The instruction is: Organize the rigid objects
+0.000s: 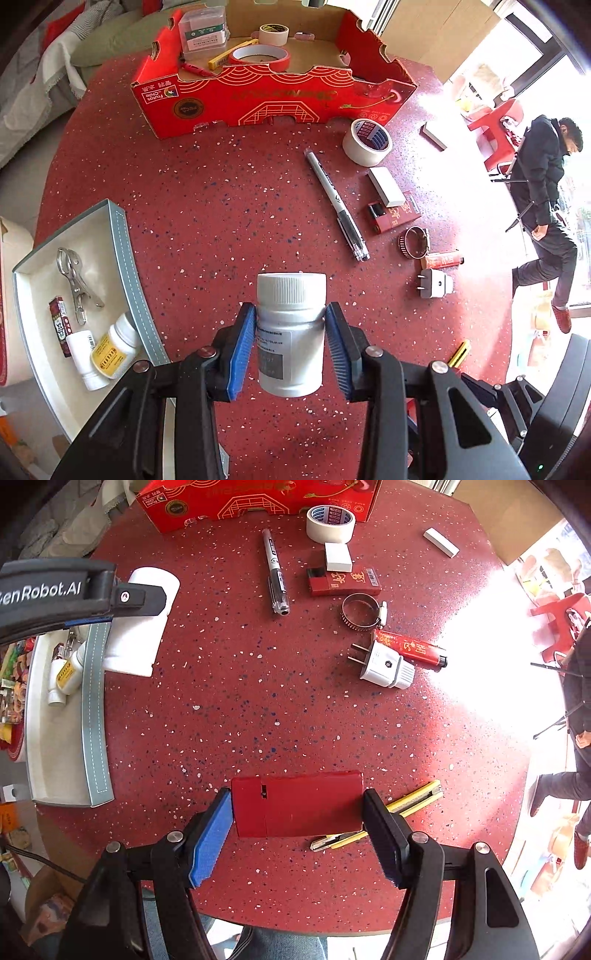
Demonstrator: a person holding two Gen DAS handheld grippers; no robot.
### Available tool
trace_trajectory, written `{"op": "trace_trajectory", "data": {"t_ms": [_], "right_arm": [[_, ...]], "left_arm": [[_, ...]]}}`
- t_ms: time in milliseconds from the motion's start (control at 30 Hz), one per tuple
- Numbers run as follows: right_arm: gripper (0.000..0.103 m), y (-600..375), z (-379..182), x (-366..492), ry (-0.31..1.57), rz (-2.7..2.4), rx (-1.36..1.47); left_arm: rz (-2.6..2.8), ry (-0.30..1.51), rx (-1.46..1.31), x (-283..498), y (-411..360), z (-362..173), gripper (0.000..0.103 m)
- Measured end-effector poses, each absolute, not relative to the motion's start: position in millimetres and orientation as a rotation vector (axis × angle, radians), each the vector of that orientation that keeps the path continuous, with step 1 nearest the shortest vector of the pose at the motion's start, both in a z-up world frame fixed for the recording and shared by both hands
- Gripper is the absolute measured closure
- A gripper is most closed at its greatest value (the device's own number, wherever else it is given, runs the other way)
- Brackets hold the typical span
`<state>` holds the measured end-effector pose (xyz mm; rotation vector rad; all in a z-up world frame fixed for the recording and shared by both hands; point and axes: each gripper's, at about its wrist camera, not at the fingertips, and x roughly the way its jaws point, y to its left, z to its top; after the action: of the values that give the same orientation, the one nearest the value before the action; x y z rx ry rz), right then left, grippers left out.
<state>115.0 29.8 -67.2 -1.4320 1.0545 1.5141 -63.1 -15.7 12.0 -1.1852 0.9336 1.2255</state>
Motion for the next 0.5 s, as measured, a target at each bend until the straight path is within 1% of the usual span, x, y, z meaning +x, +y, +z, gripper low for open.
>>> {"op": "trace_trajectory", "data": {"t_ms": [100, 233, 500], "right_arm": [[0.032, 28.7, -55.3, 119.2, 1.042, 1.517, -1.422], [0.032, 28.0, -40.5, 118.6, 1.022, 1.53, -1.407], [0.032, 25.6, -27.6, 82.4, 0.972, 1.565, -1.414]], "left_arm": [[1.22, 0.918, -1.188, -63.6, -20.6, 7.9, 0.061], [1.226, 0.899, -1.185, -51.1, -3.4, -13.9, 0.061], [1.274, 0.837, -1.207, -81.3, -25.6, -4.3, 0.062]]}}
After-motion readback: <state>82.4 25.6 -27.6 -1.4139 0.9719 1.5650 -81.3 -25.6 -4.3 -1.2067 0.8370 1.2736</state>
